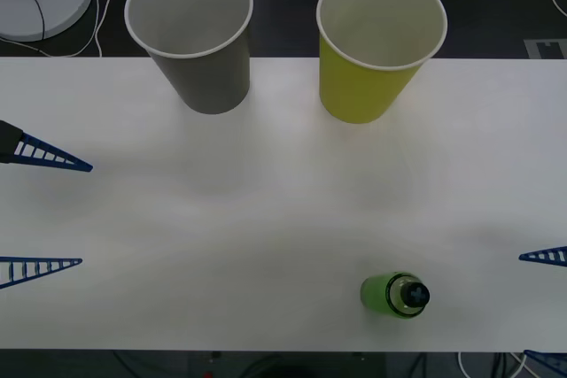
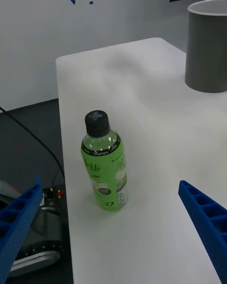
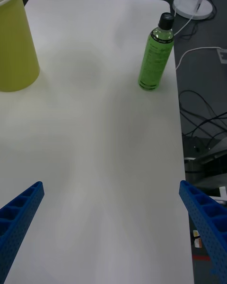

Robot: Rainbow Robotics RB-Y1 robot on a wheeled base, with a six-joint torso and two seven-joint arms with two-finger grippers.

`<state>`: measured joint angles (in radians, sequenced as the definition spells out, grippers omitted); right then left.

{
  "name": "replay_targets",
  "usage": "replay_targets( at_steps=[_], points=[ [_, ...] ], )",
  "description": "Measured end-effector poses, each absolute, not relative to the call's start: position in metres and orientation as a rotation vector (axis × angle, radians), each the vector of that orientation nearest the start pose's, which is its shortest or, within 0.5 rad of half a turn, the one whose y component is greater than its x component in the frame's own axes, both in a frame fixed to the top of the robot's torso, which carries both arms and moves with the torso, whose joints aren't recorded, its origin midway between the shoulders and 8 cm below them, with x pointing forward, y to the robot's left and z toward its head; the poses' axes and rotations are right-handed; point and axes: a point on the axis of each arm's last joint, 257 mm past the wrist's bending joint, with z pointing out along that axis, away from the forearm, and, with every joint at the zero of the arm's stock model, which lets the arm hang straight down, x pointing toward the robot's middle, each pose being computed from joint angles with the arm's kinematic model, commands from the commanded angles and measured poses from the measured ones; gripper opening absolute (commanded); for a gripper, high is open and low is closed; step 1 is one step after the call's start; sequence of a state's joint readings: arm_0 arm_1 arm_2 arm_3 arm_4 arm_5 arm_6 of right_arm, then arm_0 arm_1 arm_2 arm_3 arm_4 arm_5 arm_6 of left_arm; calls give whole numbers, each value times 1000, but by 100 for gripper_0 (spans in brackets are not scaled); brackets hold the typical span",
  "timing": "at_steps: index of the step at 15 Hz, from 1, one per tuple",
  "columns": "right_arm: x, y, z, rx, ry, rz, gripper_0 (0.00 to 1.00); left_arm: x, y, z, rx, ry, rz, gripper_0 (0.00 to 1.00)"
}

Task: Put the can into the green bin and the plastic bottle into the gray bin

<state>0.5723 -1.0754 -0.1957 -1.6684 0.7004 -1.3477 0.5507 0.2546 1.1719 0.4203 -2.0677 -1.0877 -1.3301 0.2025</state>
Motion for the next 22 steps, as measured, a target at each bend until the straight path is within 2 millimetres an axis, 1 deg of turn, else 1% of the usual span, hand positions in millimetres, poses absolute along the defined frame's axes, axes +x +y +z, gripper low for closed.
replay_targets(
  at_steps=[4,8,11,13,15,18,22],
  points=[
    [225,-305,-227,-1303,1420,668,100,300,258,-101,1644,1540,-436,100],
    [232,-302,-255,-1244,1398,656,100,300,258,-101,1644,1540,-436,100],
    [232,-304,-274,-1220,1388,629,100,300,258,-101,1644,1540,-436,100],
    [232,-302,-285,-1197,1375,618,100,300,258,-101,1644,1540,-436,100],
    [232,-296,-295,-1168,1366,619,100,300,258,-101,1644,1540,-436,100],
    [233,-281,-309,-1105,1367,647,100,300,258,-101,1644,1540,-436,100],
    [241,-264,-315,-1086,1340,652,100,300,258,-101,1644,1540,-436,100]
  ],
)
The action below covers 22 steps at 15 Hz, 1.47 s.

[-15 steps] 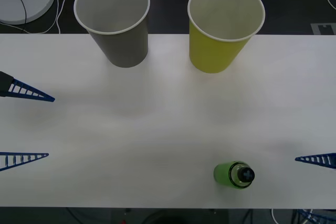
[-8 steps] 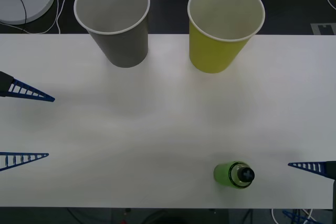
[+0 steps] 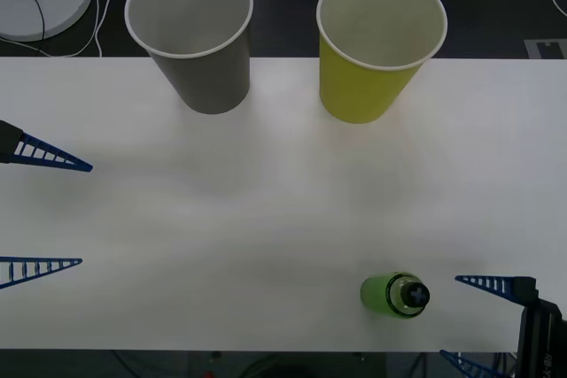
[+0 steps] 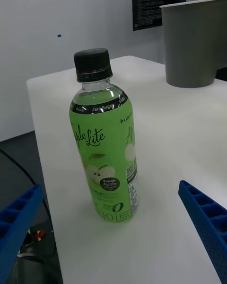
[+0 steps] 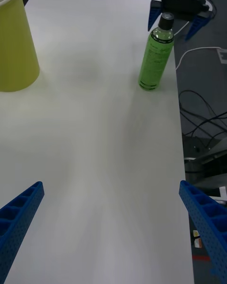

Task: Put the can into the green bin and the plastic bottle into the gray bin

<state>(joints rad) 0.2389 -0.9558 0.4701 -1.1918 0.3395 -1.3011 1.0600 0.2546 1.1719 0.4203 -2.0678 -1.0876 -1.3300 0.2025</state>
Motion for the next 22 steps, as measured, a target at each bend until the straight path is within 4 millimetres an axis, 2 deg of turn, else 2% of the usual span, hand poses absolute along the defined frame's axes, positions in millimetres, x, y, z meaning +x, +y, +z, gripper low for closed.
replay_targets(
  at_steps=[6,16,22],
  points=[
    [251,-242,-309,-1089,1283,673,100,300,258,-101,1644,1540,-436,100],
    [275,-211,-298,-1085,1283,667,100,300,258,-101,1644,1540,-436,100],
    [272,-189,-301,-1122,1263,724,100,300,258,-101,1644,1540,-436,100]
  ],
)
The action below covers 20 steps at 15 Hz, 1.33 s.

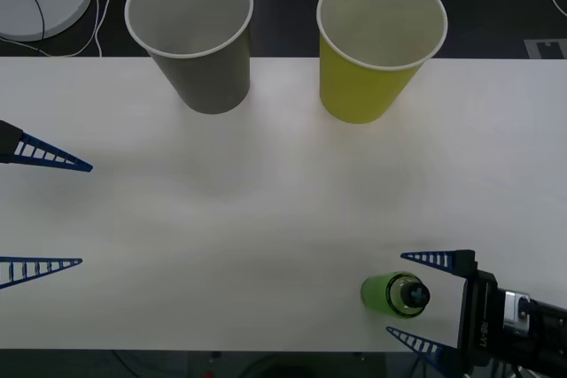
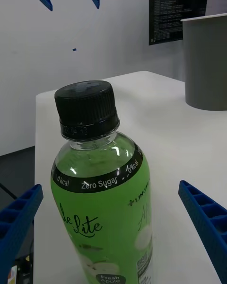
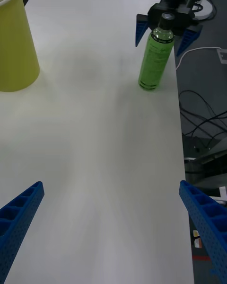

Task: Put the can into the green bin and the plastic bottle into the gray bin

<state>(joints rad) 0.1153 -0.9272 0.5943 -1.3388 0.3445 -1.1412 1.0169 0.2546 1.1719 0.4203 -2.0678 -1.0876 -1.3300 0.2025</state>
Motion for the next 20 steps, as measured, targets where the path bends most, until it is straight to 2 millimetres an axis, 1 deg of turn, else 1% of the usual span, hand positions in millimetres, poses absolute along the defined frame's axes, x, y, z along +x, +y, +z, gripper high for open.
replay_targets(
  at_steps=[12,13,14,15,20],
  points=[
    [278,-179,-296,-1162,1209,708,100,300,258,-101,1644,1540,-436,100],
    [278,-179,-296,-1163,1208,708,63,300,258,-101,1644,1540,-436,100],
    [277,-178,-295,-1163,1207,709,18,300,258,-101,1644,1540,-436,100],
    [278,-178,-295,-1161,1207,711,0,300,258,-101,1644,1540,-436,100],
    [276,-179,-296,-1156,1216,717,0,300,258,-101,1644,1540,-436,100]
  ],
)
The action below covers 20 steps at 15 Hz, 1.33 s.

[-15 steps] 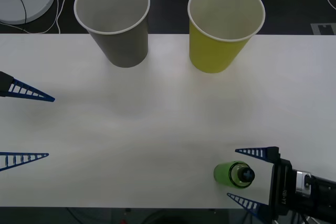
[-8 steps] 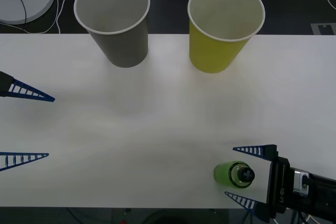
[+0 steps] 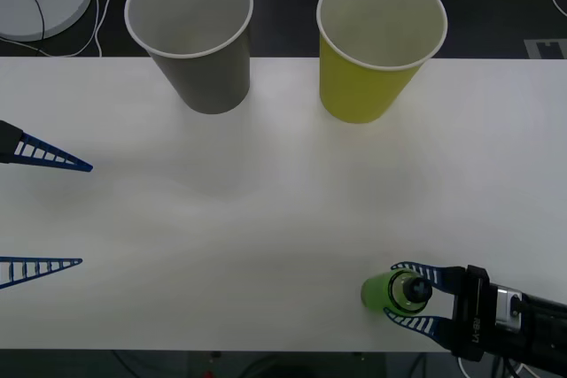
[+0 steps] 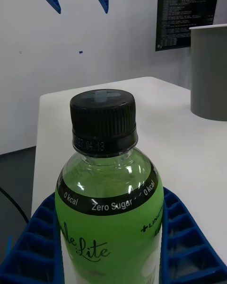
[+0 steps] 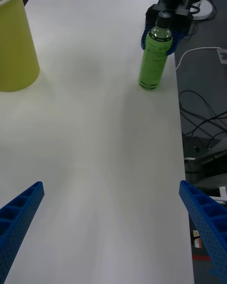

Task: Put the can into the green bin and the plastic bottle into the gray bin

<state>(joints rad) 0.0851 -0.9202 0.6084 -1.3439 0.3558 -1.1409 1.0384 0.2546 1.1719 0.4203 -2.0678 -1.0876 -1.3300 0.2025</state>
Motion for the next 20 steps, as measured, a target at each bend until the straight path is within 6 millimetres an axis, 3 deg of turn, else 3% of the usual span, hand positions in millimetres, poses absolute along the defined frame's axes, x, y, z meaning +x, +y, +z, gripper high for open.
replay_targets(
  at_steps=[9,20],
  points=[
    [280,-186,-289,-1131,1244,713,0,300,258,-101,1644,1540,-436,100],
    [272,-166,-217,-993,1442,676,0,300,258,-101,1644,1540,-436,100]
  ],
)
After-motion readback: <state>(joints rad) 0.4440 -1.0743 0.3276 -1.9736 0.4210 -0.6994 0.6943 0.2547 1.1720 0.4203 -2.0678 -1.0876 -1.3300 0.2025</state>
